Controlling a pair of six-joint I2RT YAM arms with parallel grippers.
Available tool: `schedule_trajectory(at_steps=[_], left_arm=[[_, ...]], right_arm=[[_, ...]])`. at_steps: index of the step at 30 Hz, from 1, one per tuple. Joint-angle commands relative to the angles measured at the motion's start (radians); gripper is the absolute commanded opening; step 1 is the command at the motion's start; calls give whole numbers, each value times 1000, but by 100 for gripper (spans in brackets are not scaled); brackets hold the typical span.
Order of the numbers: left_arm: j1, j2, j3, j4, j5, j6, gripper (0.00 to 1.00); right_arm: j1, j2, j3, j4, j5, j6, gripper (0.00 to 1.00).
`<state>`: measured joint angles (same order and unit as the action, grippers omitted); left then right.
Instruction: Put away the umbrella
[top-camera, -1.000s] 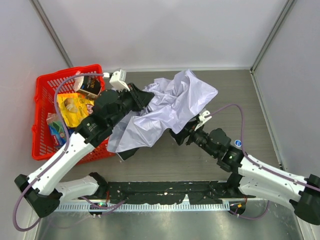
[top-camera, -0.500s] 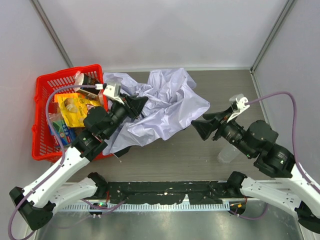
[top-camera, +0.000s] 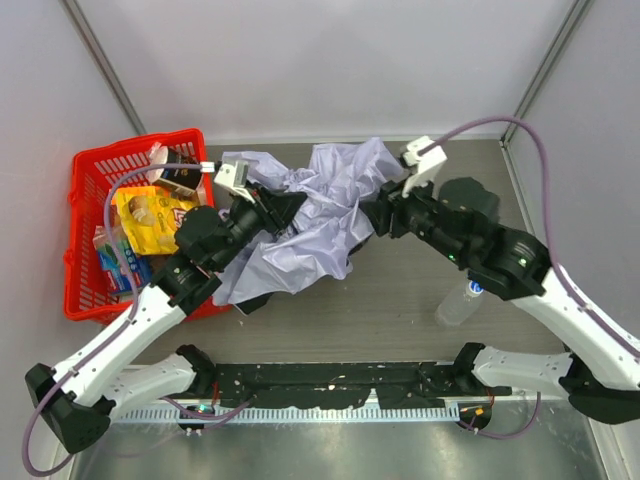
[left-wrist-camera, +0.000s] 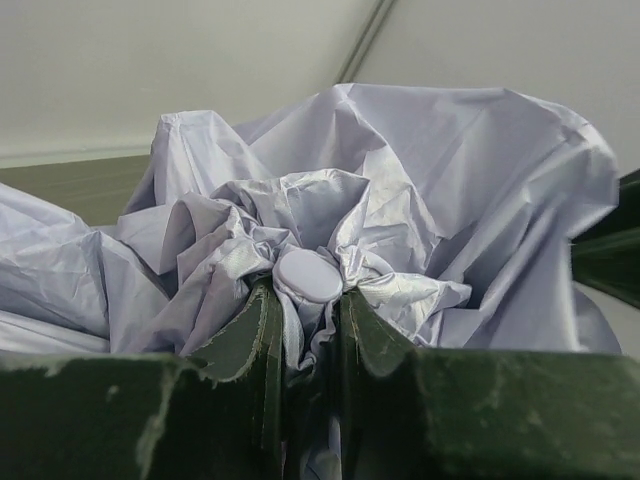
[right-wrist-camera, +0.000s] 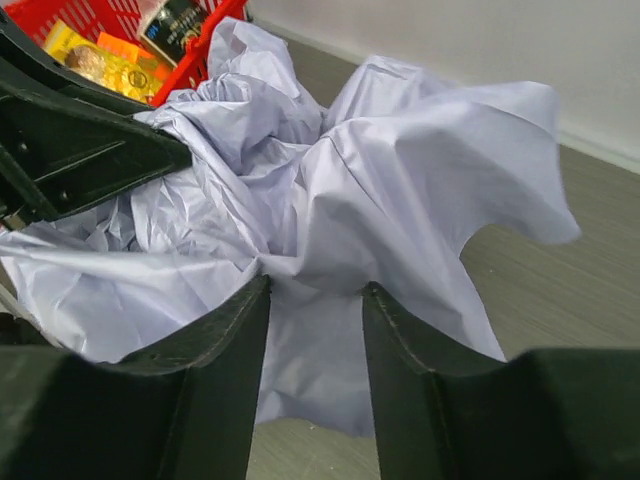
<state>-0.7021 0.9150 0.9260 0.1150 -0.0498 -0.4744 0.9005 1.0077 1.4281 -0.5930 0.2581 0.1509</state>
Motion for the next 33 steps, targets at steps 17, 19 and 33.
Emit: schedule_trajectory(at_steps=[17, 19, 33], left_arm=[[3, 295, 205, 273, 299, -317, 0], [4, 292, 186, 252, 234, -305, 0], [13, 289, 177, 203, 96, -224, 0]], right_arm=[[-9, 118, 90, -140, -97, -56, 62], [-8, 77, 118, -223, -92, -11, 65], [-8, -93, -180, 2, -9, 597, 72]])
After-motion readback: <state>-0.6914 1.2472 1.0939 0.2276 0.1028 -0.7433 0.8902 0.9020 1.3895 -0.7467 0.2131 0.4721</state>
